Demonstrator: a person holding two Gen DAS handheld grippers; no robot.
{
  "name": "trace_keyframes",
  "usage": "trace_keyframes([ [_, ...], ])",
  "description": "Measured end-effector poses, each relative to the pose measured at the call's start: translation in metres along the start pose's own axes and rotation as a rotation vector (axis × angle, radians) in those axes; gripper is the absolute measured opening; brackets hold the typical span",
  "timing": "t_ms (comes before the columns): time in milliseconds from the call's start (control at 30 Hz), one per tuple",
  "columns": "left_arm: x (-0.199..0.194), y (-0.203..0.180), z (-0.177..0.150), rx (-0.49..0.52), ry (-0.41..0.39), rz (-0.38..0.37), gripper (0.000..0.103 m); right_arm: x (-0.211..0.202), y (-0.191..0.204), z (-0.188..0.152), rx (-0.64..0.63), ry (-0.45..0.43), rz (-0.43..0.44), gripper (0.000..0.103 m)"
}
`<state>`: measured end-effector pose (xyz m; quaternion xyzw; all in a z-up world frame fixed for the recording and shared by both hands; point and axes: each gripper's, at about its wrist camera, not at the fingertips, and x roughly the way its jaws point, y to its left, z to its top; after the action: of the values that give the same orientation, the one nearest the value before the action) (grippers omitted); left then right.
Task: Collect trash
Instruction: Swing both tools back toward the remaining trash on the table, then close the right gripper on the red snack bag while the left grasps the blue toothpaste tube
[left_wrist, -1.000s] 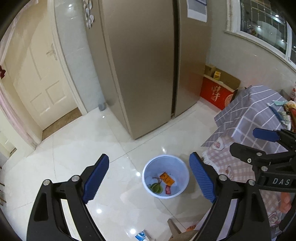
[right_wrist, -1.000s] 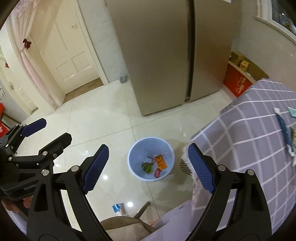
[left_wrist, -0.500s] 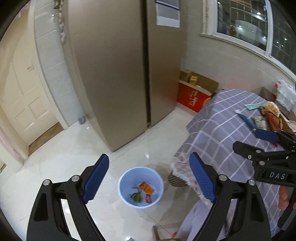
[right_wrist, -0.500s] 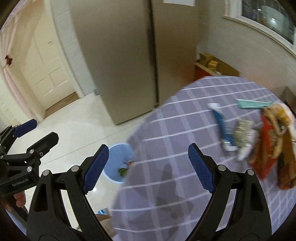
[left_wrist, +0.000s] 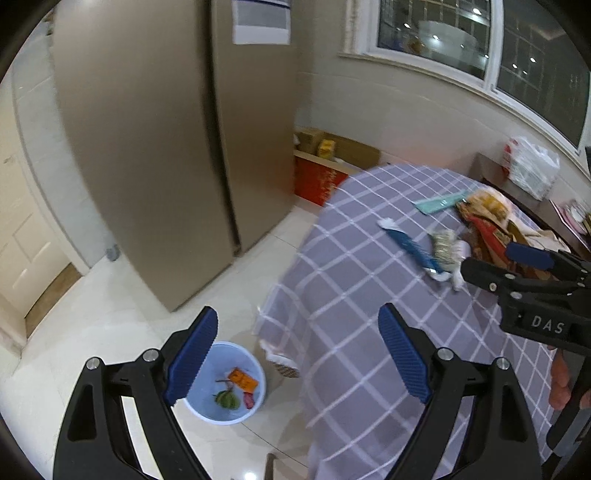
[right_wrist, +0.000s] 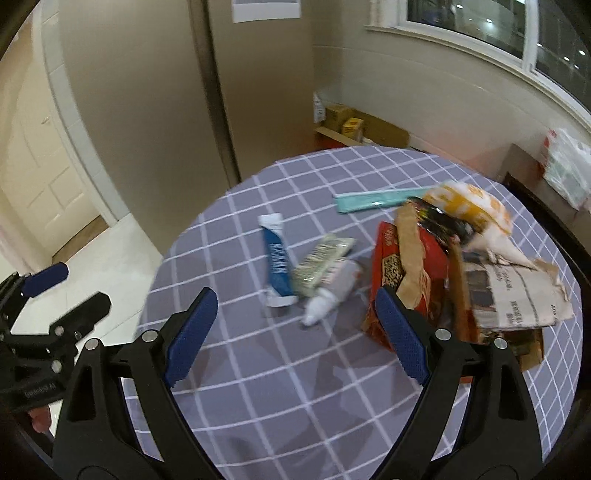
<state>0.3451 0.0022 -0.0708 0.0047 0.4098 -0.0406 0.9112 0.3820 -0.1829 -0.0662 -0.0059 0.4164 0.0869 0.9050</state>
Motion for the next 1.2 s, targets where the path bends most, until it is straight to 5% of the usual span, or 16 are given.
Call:
trace_keyframes([
  [267,0.015,-0.027,0.004,0.027,0.034,-0.024,0.086,-0.026,-0.020,0.001,-0.010,-0.073,-0.016,0.086],
  [633,0.044,-0.039,0.019,-0.001,0.099,-0.084,0.087,0.028,-0.046,0.004,0.024,0.027,-0.063,0.085],
  [700,0.052,-0.044,0.022,0.004,0.116,-0.097,0.087,0.036,-0.051,0.005,0.032,0.040,-0.099,0.072],
  [733,0.056,-0.046,0.023,0.008,0.122,-0.100,0.087,0.037,-0.054,0.005,0.043,0.042,-0.125,0.054],
  [1000,0.085,-0.072,0.040,0.041,0.137,-0.121,0.087,0.027,-0.084,0.011,0.125,0.048,-0.061,0.043],
  [1067,0.095,-0.077,0.045,0.049,0.143,-0.112,0.081,0.027,-0.088,0.011,0.137,0.052,-0.042,0.043],
  [1133,0.106,-0.080,0.049,0.057,0.162,-0.086,0.054,0.026,-0.089,0.011,0.136,0.054,-0.036,0.043],
  [1200,0.113,-0.083,0.052,0.070,0.155,-0.065,0.044,0.025,-0.088,0.011,0.131,0.055,-0.038,0.043],
])
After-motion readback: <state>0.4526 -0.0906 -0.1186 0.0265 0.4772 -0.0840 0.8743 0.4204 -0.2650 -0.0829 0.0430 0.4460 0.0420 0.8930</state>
